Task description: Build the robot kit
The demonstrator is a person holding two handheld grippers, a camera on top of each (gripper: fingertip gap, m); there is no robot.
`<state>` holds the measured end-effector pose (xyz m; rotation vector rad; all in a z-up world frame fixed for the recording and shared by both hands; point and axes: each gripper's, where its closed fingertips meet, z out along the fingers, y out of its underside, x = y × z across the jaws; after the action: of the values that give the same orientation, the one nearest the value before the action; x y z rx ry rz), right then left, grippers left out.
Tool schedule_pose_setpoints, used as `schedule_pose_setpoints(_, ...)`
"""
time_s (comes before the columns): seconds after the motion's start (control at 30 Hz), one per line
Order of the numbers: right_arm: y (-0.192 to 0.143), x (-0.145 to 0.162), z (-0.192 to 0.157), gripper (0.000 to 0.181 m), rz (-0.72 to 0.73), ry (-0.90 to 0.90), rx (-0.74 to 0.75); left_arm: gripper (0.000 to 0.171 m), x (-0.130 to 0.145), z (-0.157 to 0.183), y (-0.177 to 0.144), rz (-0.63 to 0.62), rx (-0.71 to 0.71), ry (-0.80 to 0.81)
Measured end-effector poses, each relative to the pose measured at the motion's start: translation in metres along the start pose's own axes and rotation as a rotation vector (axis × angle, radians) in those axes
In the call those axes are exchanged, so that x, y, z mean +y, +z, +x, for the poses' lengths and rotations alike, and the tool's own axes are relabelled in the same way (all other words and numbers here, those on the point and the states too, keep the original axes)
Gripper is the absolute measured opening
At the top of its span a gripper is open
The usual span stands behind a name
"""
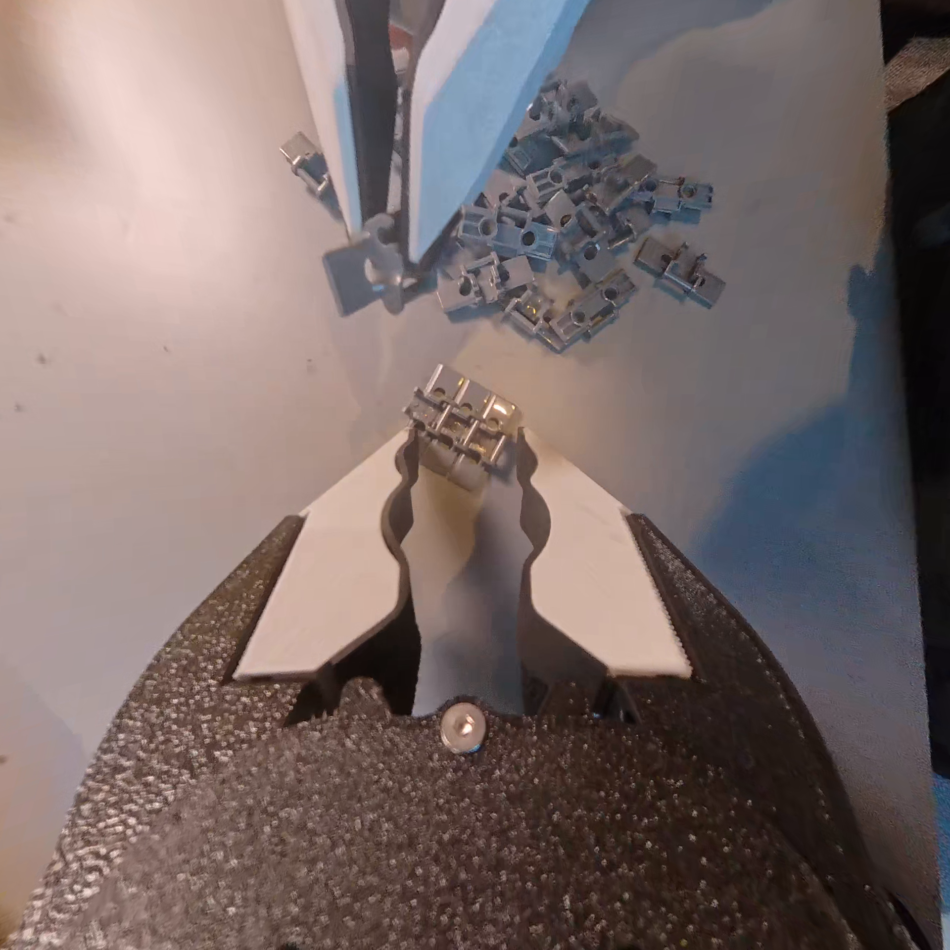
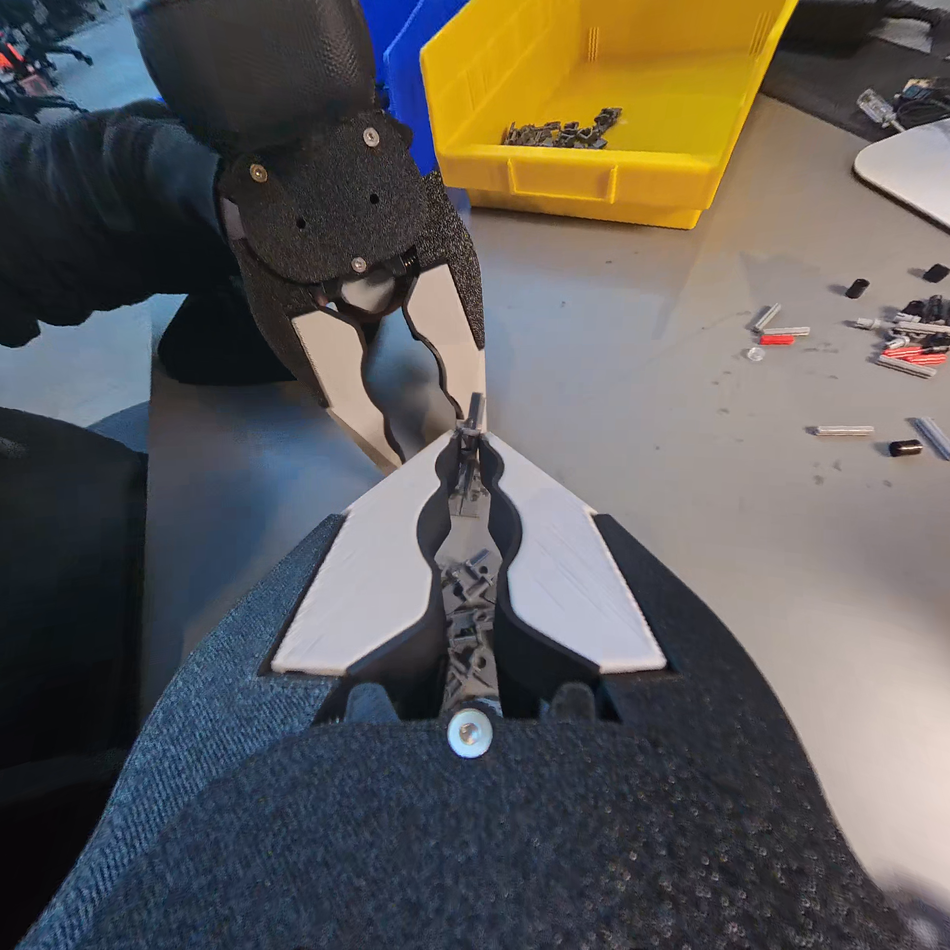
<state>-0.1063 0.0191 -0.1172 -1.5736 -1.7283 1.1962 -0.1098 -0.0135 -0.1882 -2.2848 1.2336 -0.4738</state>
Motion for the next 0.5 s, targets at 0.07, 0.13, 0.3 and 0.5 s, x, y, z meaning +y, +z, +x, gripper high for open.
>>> schedule_pose_setpoints(0.07,0.000,0.004,-0.002,0.006,-0.007,-0.023,0.014,0.035,-0.001,0.001,0.003,-0.017,-0.037,0.025)
schedule_pose_setpoints(0.13,-0.003,0.013,0.003,0.006,-0.063,-0.068,0.053,0.034,0.001,0.003,0.002,-0.054,-0.061,0.062)
schedule_pose_setpoints(0.3,-0.011,0.018,0.001,0.006,-0.126,-0.056,0.070,0.033,-0.003,0.018,0.007,-0.054,-0.072,0.076)
schedule_pose_setpoints(0.5,0.009,0.034,-0.012,0.006,-0.222,-0.033,0.048,0.038,-0.012,0.024,0.006,0.034,-0.189,0.074)
